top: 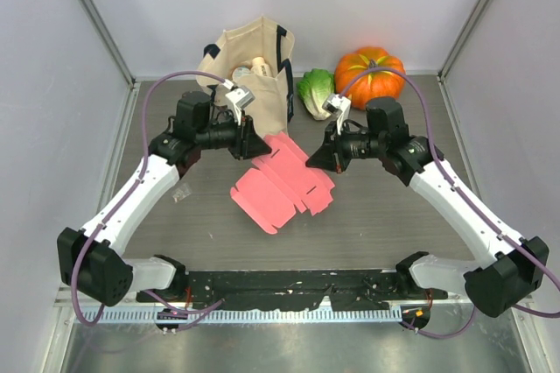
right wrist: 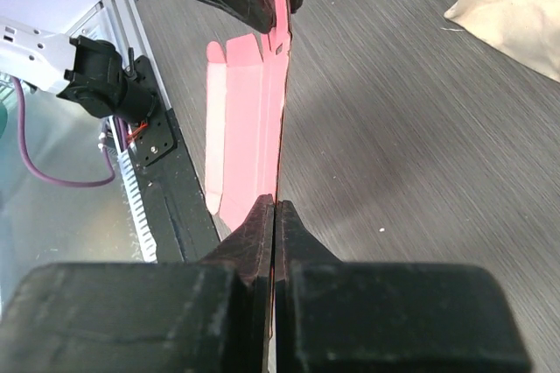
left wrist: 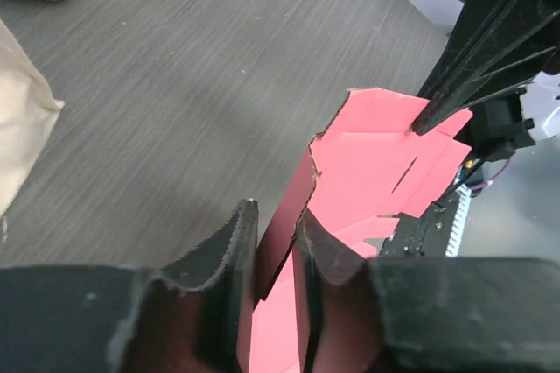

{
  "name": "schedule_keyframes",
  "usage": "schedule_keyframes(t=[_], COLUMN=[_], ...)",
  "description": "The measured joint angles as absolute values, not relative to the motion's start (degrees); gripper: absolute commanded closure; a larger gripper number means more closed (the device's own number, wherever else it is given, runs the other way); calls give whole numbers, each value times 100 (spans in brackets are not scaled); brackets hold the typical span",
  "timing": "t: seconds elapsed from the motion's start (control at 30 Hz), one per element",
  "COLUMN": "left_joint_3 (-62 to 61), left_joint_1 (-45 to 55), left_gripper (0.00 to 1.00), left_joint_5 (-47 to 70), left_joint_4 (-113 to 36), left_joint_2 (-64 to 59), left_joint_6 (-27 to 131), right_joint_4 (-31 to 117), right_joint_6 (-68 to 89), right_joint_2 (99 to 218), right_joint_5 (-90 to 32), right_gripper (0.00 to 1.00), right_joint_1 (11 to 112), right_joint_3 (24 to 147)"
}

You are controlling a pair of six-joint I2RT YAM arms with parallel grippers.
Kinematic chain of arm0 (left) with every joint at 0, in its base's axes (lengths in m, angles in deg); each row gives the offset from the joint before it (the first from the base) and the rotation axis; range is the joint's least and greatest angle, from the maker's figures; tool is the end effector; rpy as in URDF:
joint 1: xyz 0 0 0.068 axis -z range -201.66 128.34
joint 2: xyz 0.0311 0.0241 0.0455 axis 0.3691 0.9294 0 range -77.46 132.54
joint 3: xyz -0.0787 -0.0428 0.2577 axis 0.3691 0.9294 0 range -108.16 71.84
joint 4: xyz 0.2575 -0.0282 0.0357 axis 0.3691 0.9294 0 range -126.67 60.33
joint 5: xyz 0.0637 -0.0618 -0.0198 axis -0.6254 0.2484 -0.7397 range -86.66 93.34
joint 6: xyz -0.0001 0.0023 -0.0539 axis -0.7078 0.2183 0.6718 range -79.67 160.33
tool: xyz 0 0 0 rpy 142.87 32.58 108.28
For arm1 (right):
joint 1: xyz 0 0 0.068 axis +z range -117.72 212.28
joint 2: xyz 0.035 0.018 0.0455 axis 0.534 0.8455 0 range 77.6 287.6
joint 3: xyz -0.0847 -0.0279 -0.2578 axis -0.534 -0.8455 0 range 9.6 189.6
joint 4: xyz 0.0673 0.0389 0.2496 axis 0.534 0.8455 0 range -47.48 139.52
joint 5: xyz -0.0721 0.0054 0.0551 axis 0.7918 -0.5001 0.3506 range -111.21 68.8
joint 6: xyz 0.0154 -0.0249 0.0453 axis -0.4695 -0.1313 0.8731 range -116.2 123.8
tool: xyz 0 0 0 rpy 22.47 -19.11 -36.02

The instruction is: Fold the paper box

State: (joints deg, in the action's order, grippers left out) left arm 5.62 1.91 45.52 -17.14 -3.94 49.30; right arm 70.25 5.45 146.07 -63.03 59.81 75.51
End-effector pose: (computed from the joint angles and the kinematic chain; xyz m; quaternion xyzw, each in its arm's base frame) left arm 0.2520 -0.1361 0.3497 0.2879 0.7645 -0.4311 0.3832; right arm 0.2171 0.1400 0.3573 -0.3546 0.7498 0.4168 0.3720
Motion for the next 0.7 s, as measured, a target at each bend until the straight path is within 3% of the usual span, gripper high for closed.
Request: schedule_keyframes(t=[0.03,0.07,0.1,0.2,0.37,0.43,0.53,0.57,0.6,0.63,0.67,0.7], left_joint_3=[562,562,562,562,562,562,562,562,562,562,562,562], left_joint_1=[200,211,218,257,320,336,351,353,355,355,358,353], left_gripper=[85,97,100,100,100,100,100,100,97,85,53,41], left_joint_5=[4597,4630,4663,4779,4912,4984,5054,5074,5107,5118,5111,5087], left_joint_4=[-1712,-1710,-1710,-1686,-1730,-1741,-1754,-1752,-1754,-1754,-1756,-1741], left_joint_2=[-394,-394,-394,-396,-405,-409,-433,-442,-453,-464,-468,-471], left_joint_6=[4928,4893,4891,4845,4871,4871,4867,4865,4865,4863,4858,4873], right_joint_4=[7014,7018,7018,6909,6531,6423,6284,6255,6209,6157,6085,6043], right_joint_6=[566,584,597,715,923,977,1025,1043,1069,1104,1157,1194], right_joint_2=[14609,14611,14611,14624,14650,14723,14904,14961,15005,15031,15053,15055], right_joint_5=[-6338,-6349,-6355,-6336,-6392,-6403,-6399,-6397,-6395,-6419,-6502,-6521], right_gripper=[99,92,88,69,59,59,74,90,98,99,99,99], right_joint_1=[5981,5981,5978,5911,5946,5950,5950,5950,5948,5943,5946,5950], right_joint_3=[7551,7551,7551,7549,7472,7468,7468,7468,7459,7448,7435,7422])
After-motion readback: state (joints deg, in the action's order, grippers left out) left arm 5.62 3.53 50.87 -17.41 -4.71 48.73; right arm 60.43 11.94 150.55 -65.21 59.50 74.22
